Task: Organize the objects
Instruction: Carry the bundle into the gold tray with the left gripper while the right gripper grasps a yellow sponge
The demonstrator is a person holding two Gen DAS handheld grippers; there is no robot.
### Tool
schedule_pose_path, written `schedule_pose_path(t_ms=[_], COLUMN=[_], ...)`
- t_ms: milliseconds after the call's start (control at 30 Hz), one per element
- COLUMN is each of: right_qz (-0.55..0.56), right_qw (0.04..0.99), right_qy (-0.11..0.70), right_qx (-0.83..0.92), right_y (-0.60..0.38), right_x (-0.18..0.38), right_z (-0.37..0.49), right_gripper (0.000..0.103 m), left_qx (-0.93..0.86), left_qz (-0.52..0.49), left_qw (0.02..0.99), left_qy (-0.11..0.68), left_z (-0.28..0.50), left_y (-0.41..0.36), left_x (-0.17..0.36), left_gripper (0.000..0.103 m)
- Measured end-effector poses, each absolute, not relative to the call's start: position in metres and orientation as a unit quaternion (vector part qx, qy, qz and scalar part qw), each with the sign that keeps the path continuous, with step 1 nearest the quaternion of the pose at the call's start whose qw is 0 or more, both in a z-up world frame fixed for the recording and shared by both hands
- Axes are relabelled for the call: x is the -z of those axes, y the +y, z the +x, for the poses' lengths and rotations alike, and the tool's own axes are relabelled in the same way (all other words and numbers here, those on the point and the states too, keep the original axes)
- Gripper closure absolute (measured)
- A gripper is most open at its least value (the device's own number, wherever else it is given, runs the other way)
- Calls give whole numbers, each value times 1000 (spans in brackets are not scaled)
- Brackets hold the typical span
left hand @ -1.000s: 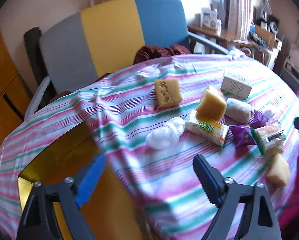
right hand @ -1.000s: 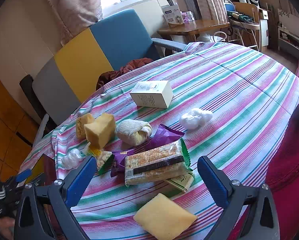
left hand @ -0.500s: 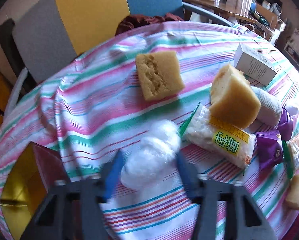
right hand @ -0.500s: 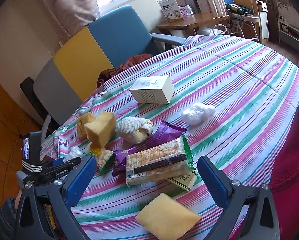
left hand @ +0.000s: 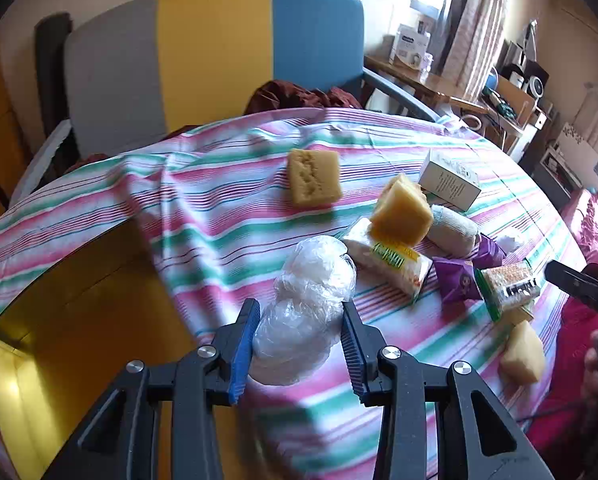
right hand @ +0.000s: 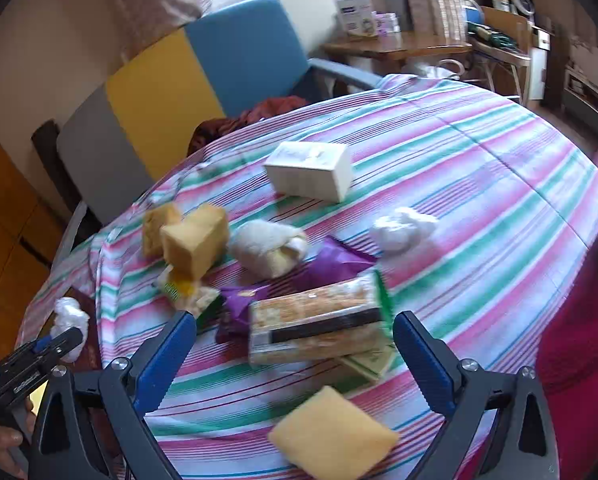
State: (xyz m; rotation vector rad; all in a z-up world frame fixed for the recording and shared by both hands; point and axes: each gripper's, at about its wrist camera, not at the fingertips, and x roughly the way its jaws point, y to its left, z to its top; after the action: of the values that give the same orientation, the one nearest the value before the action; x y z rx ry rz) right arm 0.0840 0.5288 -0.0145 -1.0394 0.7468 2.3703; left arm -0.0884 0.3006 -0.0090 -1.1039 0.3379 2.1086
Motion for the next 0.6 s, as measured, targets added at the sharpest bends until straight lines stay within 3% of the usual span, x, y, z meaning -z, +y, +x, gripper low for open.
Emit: schedule_pose_path(t_ms=[333, 600], right_qz=[-385, -468], right_qw=[117, 149], right_qy=[154, 84], right_qx=[-902, -867], right_y=[465, 461], right_x=[-21, 30], right_z=[-65, -184], right_gripper=[2, 3], left_qx=[-856, -872], left_qz=[-412, -426], left_qw=[308, 239], left_qy=[58, 22], left_z=[-81, -90], left_y=[192, 125], left_x=[-6, 6], left_gripper=[62, 62])
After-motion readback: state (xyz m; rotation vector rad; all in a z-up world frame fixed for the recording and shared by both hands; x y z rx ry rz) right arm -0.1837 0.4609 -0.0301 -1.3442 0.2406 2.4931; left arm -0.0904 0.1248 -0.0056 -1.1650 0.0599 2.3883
